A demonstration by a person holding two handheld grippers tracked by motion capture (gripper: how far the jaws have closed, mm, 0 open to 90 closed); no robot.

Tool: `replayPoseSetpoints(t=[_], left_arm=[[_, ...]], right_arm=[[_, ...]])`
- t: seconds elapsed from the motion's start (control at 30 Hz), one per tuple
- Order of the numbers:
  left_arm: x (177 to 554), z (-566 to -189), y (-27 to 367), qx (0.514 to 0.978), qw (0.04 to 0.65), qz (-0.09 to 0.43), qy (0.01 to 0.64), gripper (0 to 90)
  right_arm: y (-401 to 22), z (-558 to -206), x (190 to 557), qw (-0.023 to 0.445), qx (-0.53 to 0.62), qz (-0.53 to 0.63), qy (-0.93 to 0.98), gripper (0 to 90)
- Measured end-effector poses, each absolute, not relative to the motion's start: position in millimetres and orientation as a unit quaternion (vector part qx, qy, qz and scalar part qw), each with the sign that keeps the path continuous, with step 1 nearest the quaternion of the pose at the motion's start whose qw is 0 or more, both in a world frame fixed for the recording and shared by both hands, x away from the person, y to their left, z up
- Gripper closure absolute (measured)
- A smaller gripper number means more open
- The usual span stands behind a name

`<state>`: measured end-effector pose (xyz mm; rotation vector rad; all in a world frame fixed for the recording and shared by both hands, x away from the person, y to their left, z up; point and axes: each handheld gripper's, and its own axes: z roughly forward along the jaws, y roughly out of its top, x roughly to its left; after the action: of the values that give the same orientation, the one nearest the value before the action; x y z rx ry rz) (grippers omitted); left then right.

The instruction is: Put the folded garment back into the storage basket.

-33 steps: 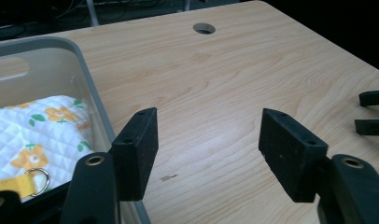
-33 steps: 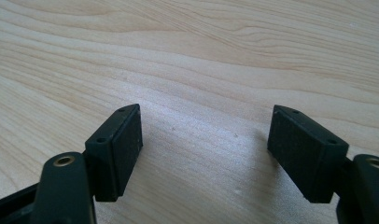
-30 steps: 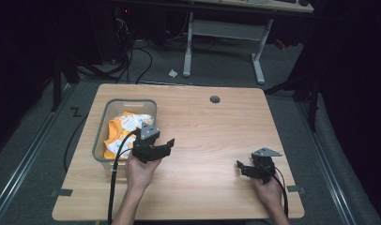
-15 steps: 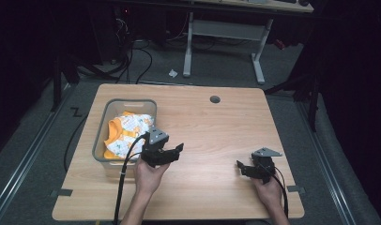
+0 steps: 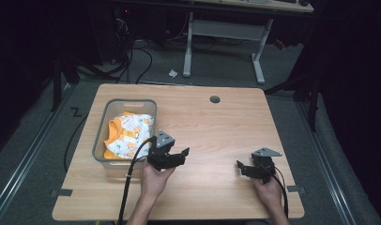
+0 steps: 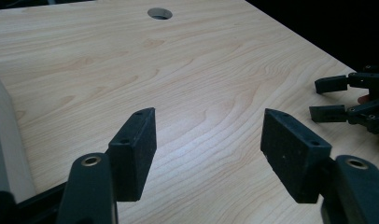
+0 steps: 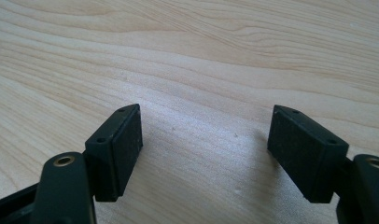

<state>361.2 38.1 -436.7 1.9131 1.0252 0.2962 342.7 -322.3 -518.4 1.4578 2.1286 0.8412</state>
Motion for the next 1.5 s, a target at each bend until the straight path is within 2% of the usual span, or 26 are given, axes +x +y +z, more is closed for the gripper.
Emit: replayPoseSetpoints(t=[0.97, 1.5], left_arm=[[360.3, -465.0, 14.2, 0.788, 0.450, 0.067, 0.414, 36.3], [362.3, -480.4, 0.6, 0.800, 0.435, 0.057, 0.408, 36.3]], right_arm=[[-322.3, -518.4, 342.7, 0.212, 0.525, 0.303, 0.767, 26.6], [-322.3, -518.4, 342.7, 0.212, 0.525, 0.303, 0.767, 26.5]])
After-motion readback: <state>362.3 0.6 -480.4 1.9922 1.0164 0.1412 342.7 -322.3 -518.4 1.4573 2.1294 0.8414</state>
